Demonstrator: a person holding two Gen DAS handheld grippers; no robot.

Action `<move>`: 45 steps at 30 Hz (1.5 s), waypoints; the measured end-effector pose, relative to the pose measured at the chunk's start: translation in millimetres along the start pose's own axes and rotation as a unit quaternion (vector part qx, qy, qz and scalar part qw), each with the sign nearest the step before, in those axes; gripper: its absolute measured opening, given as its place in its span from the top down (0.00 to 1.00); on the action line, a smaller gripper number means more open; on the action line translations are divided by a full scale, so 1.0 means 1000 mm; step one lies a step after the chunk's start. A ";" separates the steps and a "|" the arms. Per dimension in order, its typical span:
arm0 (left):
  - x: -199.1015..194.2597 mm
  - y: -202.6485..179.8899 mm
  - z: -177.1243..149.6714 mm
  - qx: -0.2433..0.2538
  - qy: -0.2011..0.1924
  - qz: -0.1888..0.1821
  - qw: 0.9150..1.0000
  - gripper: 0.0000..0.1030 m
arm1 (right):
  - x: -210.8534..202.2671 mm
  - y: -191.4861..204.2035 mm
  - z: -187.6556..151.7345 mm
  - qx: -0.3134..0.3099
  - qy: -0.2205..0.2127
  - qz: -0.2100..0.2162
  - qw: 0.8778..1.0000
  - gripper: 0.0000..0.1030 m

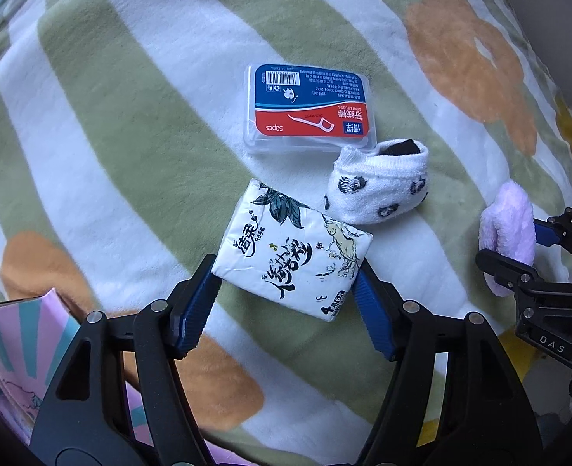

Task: Organize objects
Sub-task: 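Grasp the white tissue pack with left tool while right tool grasps pink sponge, then lift and carry the tissue pack and pink sponge with both tools over the box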

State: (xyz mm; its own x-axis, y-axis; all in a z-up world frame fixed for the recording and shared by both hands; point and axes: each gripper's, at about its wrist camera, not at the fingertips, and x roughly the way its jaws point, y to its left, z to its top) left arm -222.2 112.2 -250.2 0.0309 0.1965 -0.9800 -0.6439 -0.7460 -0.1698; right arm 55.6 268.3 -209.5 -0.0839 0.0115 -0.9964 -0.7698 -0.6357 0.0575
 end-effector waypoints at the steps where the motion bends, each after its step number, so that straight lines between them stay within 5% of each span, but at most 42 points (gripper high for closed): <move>1: -0.005 0.000 -0.001 -0.002 -0.004 0.001 1.000 0.37 | -0.007 -0.002 -0.001 0.000 -0.004 0.001 1.000 0.58; 7: -0.046 -0.011 -0.005 -0.018 -0.026 0.008 0.999 0.37 | -0.047 -0.010 -0.008 0.006 -0.026 0.009 1.000 0.58; 16: -0.122 -0.007 -0.042 -0.099 -0.080 0.006 0.992 0.37 | -0.097 0.028 0.016 -0.024 -0.061 0.016 0.998 0.58; 25: -0.188 -0.018 -0.087 -0.209 -0.145 0.027 0.967 0.37 | -0.140 0.050 0.011 -0.048 -0.089 0.025 0.995 0.58; 35: -0.225 -0.046 -0.136 -0.324 -0.196 0.054 0.924 0.37 | -0.170 0.048 -0.006 -0.049 -0.116 0.018 0.992 0.58; 45: -0.226 -0.069 -0.143 -0.309 -0.212 0.075 0.924 0.37 | -0.175 0.042 -0.012 -0.033 -0.130 0.012 0.991 0.58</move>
State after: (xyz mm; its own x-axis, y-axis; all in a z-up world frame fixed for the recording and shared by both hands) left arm -75.5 28.6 -31.7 -0.4106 0.1954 -0.8907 -0.0527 -0.9802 -0.1908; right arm 45.6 230.5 -33.3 -0.2689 0.1883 -0.9446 -0.7233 -0.6870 0.0689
